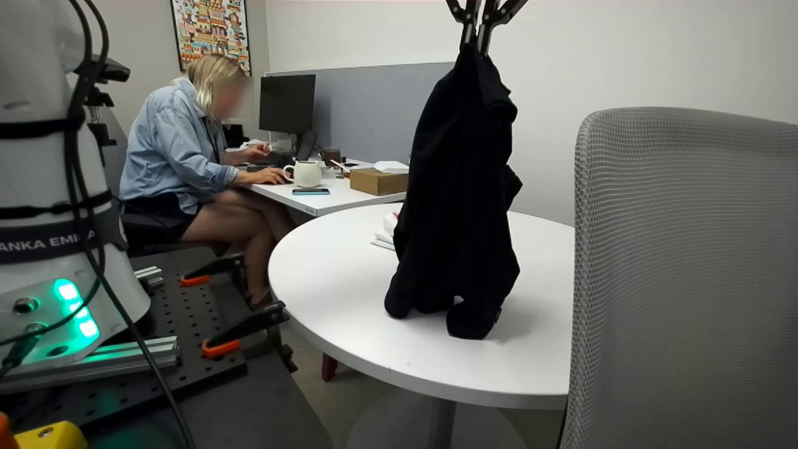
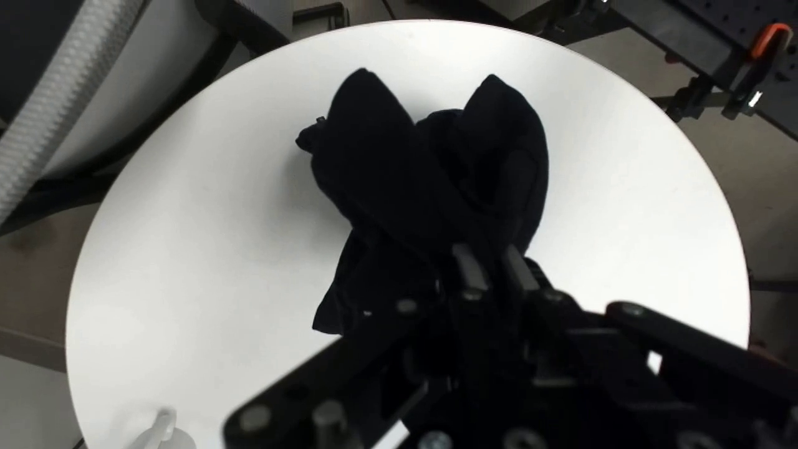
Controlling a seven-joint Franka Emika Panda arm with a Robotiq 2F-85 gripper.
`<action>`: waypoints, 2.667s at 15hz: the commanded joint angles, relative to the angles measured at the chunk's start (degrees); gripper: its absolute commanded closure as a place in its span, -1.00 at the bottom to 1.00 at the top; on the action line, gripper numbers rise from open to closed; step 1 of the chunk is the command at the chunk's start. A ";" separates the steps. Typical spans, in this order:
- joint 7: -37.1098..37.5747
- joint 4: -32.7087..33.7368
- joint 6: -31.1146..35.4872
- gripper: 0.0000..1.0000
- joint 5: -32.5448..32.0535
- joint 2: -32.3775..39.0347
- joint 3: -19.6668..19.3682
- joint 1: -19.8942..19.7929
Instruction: Put the shirt on the table, unfold the white cloth then unfold the shirt.
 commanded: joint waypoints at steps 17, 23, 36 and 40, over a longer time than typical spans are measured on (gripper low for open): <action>12.44 47.77 -0.17 0.28 6.29 43.34 5.86 -8.67; 11.46 50.57 2.48 -0.57 9.70 43.07 8.32 -11.39; 9.39 17.98 16.22 -1.00 9.86 24.72 11.54 -7.62; 10.45 5.86 22.07 -1.00 9.51 19.42 12.21 -4.55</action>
